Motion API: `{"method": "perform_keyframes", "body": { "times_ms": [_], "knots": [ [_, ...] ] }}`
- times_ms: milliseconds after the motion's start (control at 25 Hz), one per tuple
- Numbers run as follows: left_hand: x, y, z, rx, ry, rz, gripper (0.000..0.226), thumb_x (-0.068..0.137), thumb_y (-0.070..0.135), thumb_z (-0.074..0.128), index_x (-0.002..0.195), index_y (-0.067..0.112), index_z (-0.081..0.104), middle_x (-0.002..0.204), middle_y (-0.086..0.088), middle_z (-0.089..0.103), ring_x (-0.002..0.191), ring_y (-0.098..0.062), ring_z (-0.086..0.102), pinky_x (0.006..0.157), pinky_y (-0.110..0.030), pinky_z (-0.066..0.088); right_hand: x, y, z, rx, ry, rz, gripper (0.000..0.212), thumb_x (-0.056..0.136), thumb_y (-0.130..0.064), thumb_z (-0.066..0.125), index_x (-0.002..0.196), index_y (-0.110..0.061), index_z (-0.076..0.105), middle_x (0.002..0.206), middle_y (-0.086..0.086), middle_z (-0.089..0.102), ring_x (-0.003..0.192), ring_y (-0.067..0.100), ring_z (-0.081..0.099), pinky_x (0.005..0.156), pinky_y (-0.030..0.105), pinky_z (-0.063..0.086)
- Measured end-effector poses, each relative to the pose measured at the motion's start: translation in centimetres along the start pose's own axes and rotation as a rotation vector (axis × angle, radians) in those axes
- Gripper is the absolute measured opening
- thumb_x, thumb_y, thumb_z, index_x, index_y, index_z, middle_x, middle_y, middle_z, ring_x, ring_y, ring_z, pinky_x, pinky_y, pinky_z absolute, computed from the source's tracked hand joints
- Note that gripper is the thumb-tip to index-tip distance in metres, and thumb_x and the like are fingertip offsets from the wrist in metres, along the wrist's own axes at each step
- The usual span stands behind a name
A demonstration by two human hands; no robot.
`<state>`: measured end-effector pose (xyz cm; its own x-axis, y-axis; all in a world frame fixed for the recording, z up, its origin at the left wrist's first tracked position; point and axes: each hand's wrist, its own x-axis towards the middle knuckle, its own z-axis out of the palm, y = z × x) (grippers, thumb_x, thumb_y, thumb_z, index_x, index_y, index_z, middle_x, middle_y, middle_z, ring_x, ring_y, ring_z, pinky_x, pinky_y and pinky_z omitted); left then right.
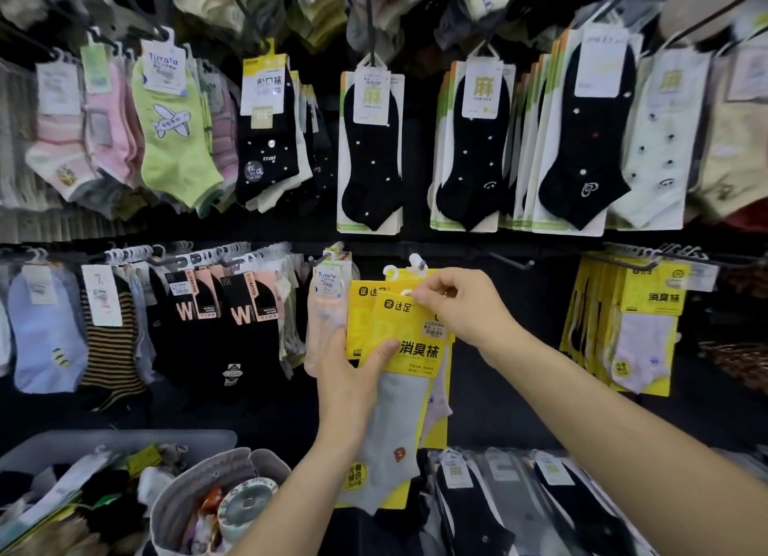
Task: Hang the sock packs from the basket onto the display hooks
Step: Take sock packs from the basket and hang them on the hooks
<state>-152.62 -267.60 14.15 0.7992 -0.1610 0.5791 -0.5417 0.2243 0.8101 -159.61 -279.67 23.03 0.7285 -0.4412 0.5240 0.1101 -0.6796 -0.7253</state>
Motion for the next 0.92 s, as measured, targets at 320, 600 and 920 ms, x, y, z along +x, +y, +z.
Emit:
{"method": "perform_keyframes", "body": {
  "times_ms": [320, 600, 920],
  "knots": [
    [-0.2, -2.0, 1.2, -0.023, 0.009, 0.0, 0.014, 0.094, 0.022, 0.053, 0.095, 0.028, 0.066, 0.09, 0.035, 0.066, 0.087, 0.006, 0.064, 0.067, -0.009, 0.05, 3.0, 0.6, -1.3, 0.049, 0.086, 0.083, 0.022, 0.092, -0.021, 0.055, 0.077, -0.007, 0.064, 0.072, 0.001, 0.051, 0.068, 0.013, 0.046, 0.064, 0.03, 0.043],
    [2.4, -2.8, -3.0, -0.007, 0.301, -0.088, 0.022, 0.095, 0.037, 0.046, 0.085, 0.024, 0.061, 0.083, 0.009, 0.066, 0.078, -0.004, 0.062, 0.066, -0.022, 0.046, 6.4, 1.6, -0.2, -0.047, 0.042, 0.128, 0.03, 0.092, -0.022, 0.054, 0.068, -0.006, 0.06, 0.066, 0.004, 0.048, 0.064, 0.017, 0.046, 0.06, 0.029, 0.042],
    [1.8, -0.2, -1.8, 0.108, 0.152, 0.068, 0.025, 0.094, 0.03, 0.05, 0.085, 0.01, 0.063, 0.076, -0.004, 0.062, 0.065, -0.004, 0.056, 0.053, -0.013, 0.041, 5.1, 1.0, -0.3, -0.08, 0.242, -0.085, 0.015, 0.087, -0.025, 0.059, 0.075, -0.021, 0.067, 0.074, -0.011, 0.063, 0.071, 0.003, 0.056, 0.067, 0.024, 0.046]
  ]
}}
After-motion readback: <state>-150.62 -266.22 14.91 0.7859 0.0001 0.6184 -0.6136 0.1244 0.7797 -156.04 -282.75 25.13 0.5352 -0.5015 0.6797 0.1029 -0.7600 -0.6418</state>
